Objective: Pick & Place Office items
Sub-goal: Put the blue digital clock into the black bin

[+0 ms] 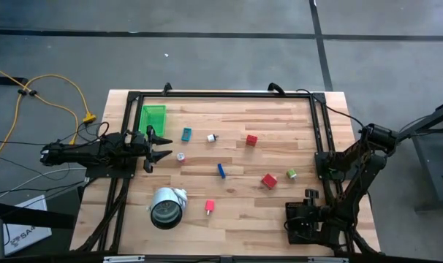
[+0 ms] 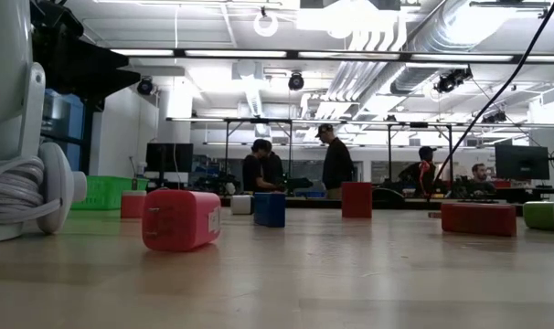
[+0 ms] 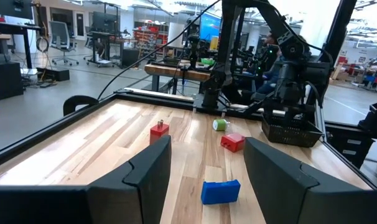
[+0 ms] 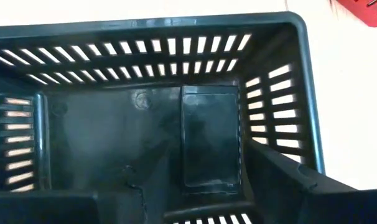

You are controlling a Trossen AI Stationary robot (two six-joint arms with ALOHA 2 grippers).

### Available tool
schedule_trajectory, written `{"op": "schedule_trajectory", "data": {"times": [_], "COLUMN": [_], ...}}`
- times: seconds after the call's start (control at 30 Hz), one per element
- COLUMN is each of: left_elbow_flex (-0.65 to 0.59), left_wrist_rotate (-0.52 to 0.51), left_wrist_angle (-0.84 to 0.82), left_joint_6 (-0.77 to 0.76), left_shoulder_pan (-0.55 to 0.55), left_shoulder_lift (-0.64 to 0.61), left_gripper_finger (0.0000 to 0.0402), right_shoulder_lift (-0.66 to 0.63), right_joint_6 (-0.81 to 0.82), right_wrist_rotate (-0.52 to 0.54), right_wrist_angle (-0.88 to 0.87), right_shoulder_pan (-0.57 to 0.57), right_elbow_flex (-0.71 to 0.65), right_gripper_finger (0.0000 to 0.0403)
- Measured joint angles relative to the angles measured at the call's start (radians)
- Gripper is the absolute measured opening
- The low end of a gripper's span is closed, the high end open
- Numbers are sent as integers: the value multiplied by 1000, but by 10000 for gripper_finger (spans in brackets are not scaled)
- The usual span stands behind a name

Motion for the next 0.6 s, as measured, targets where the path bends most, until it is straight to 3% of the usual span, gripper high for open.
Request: {"op": "schedule_trajectory", "data": {"times": [0.6], "left_elbow_flex": [0], "left_wrist_rotate": [0], "left_wrist_angle": [0], "left_joint_6": [0], "left_shoulder_pan": [0], "left_shoulder_lift": [0], "left_gripper_finger": [196], "right_shoulder_lift": [0], "right_joint_6": [-60], "right_wrist_rotate": [-19], "right_wrist_angle": [-16], "right_shoulder_pan": [0], "right_elbow_flex": [49], "right_gripper_finger": [189]}}
